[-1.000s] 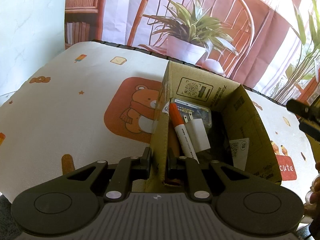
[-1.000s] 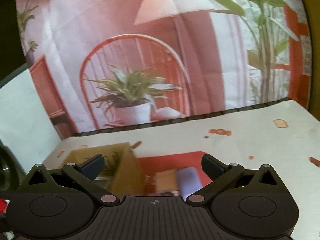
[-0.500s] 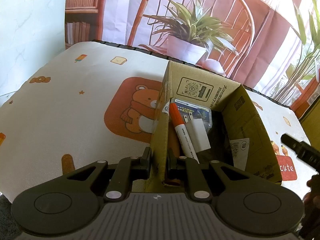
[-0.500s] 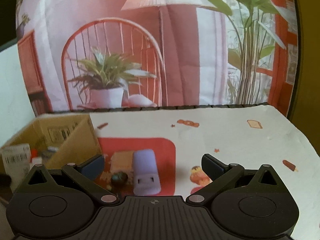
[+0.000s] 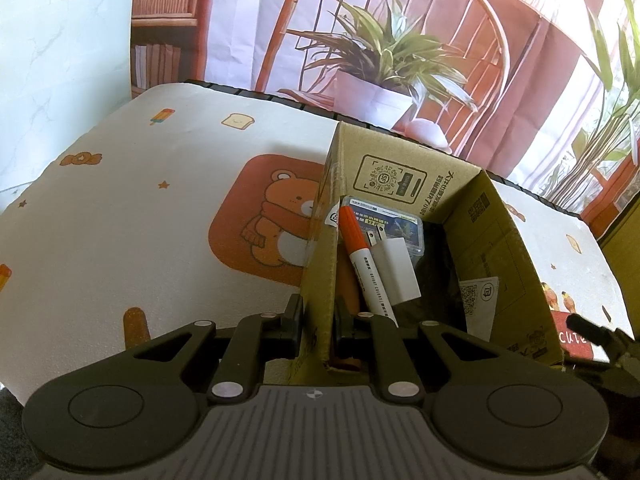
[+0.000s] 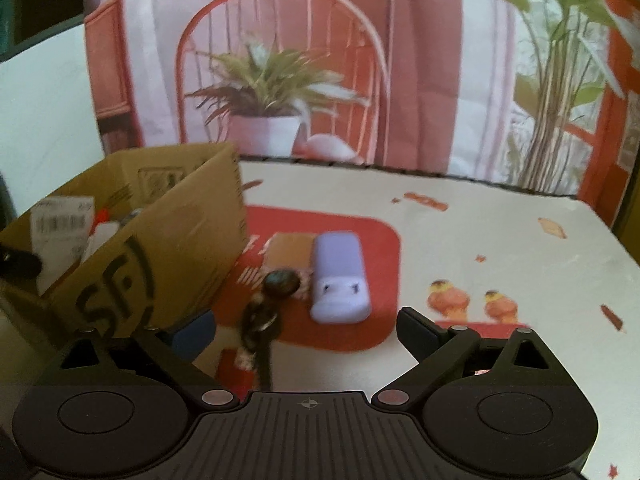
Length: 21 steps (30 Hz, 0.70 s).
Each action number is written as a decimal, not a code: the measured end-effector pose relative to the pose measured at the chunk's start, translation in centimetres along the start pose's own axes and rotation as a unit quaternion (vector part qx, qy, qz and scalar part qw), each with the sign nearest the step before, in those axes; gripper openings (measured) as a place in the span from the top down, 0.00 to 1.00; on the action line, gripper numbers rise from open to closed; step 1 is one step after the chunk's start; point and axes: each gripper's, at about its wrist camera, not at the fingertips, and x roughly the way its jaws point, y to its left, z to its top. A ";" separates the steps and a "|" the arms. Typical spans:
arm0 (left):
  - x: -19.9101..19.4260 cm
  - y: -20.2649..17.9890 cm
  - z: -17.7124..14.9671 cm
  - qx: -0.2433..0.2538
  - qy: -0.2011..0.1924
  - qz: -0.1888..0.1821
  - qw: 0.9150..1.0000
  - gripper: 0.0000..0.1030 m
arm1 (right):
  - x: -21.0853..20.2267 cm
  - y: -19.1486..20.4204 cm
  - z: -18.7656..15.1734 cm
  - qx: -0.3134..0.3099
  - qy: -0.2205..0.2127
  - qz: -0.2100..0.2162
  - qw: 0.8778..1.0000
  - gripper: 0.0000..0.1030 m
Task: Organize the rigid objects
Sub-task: 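Move the open right tool back to the red lighter, then grasp the red lighter with the right tool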
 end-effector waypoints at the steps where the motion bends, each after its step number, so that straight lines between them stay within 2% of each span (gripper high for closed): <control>1: 0.0 0.0 0.0 0.000 0.000 0.000 1.000 0.85 | -0.1 0.2 -0.1 -0.002 0.006 0.002 1.000 0.07; 2: 0.0 0.0 0.0 0.000 0.000 0.000 1.000 0.85 | -0.1 0.3 -0.2 -0.003 0.011 0.005 1.000 0.07; 4: 0.0 0.0 0.0 0.000 0.000 0.000 1.000 0.85 | -0.2 0.6 -0.5 -0.008 0.022 0.012 1.000 0.16; 6: 0.0 0.0 0.0 0.000 0.000 0.000 1.000 0.85 | -0.2 0.9 -0.6 -0.015 0.033 0.017 0.999 0.22; 11: 0.0 0.0 0.0 -0.002 0.000 -0.001 1.000 0.85 | -0.6 1.6 -0.9 -0.028 0.042 0.023 0.998 0.31; 14: 0.0 0.0 0.0 -0.001 0.000 -0.001 1.000 0.85 | -0.7 2.0 -0.9 -0.042 0.043 0.028 0.998 0.46; 16: 0.0 0.1 0.0 -0.001 0.000 -0.001 1.000 0.85 | -0.7 2.3 -0.9 -0.052 0.043 0.030 0.997 0.59; 19: 0.0 0.0 0.0 -0.002 0.000 -0.001 1.000 0.85 | -0.9 2.9 -0.9 -0.067 0.041 0.040 0.996 0.71; 21: 0.0 0.0 0.0 -0.001 0.000 -0.001 1.000 0.85 | -0.9 3.1 -0.9 -0.071 0.045 0.049 0.995 0.75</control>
